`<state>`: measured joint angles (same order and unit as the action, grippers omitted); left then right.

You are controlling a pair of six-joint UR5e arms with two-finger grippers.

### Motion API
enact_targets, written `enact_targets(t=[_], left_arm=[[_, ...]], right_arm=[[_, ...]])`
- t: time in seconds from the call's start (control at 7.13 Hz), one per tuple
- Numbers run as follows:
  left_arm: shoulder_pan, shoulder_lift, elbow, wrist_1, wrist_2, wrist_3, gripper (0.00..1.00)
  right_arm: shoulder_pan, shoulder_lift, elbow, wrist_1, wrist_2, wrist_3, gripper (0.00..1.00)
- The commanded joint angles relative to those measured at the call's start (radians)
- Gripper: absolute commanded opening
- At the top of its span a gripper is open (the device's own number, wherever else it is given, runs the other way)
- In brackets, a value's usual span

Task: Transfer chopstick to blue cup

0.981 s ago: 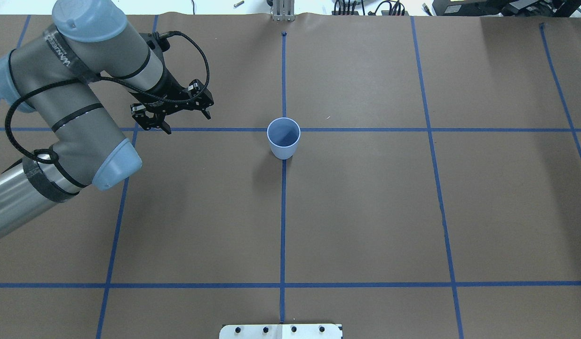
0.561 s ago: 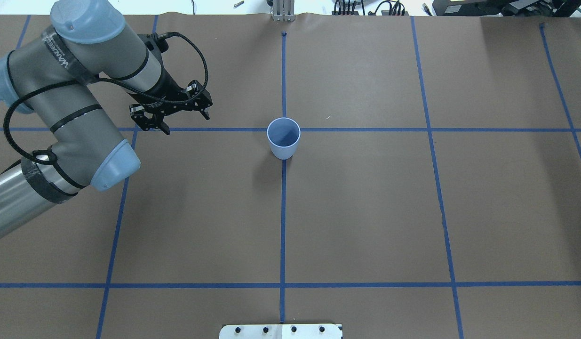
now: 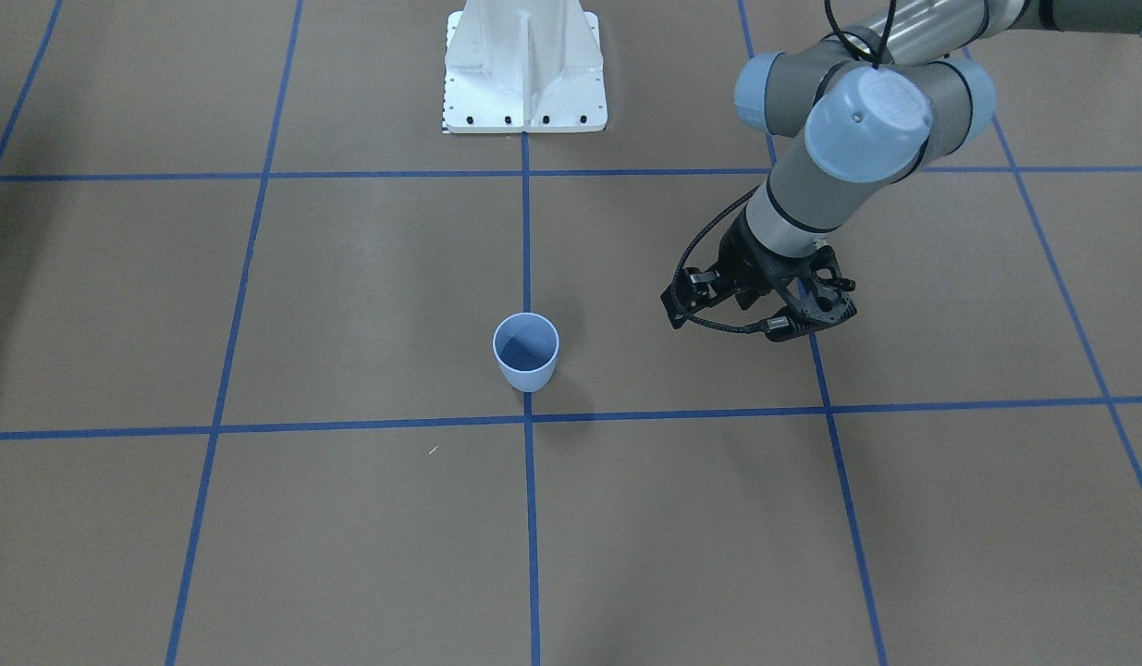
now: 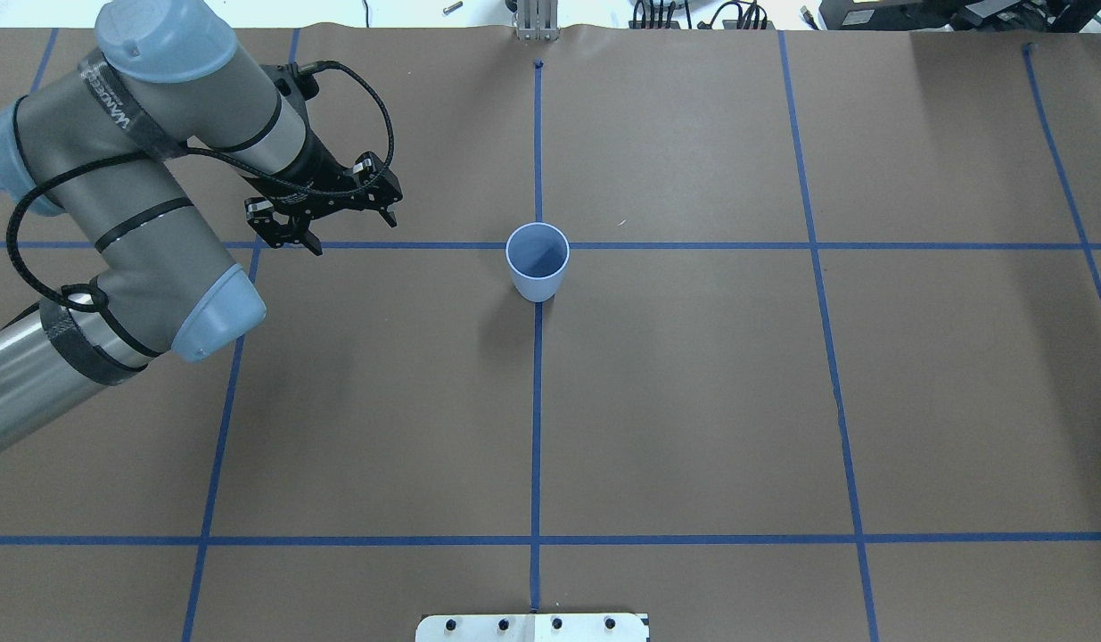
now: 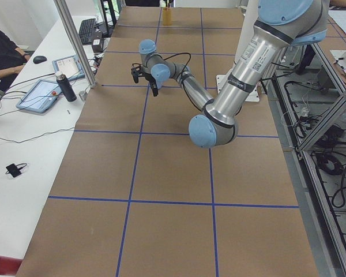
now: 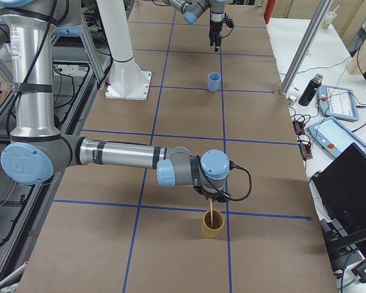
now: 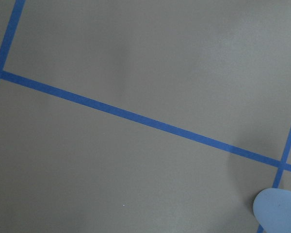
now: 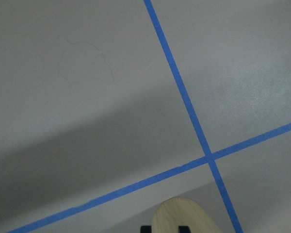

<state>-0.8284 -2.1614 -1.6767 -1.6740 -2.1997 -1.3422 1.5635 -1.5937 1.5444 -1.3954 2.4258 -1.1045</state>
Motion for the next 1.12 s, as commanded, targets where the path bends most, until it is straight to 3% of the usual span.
enact_targets(t=[0.0,0.56,0.98], left_arm=[[0.0,0.0,0.0,0.0,0.0,0.0,0.98],[0.0,0.0,-0.008,0.002,0.0,-0.002,0.98],[0.002,0.0,-0.009,0.002,0.0,-0.003,0.98]], right_arm=[[0.001,-0.003,0.002,0.001,0.001,0.0,0.0],[0.033,0.012,0.006,-0.017,0.016,0.0,0.0],[0.084,0.011,0.118,-0.18,0.009,-0.002,0.0]])
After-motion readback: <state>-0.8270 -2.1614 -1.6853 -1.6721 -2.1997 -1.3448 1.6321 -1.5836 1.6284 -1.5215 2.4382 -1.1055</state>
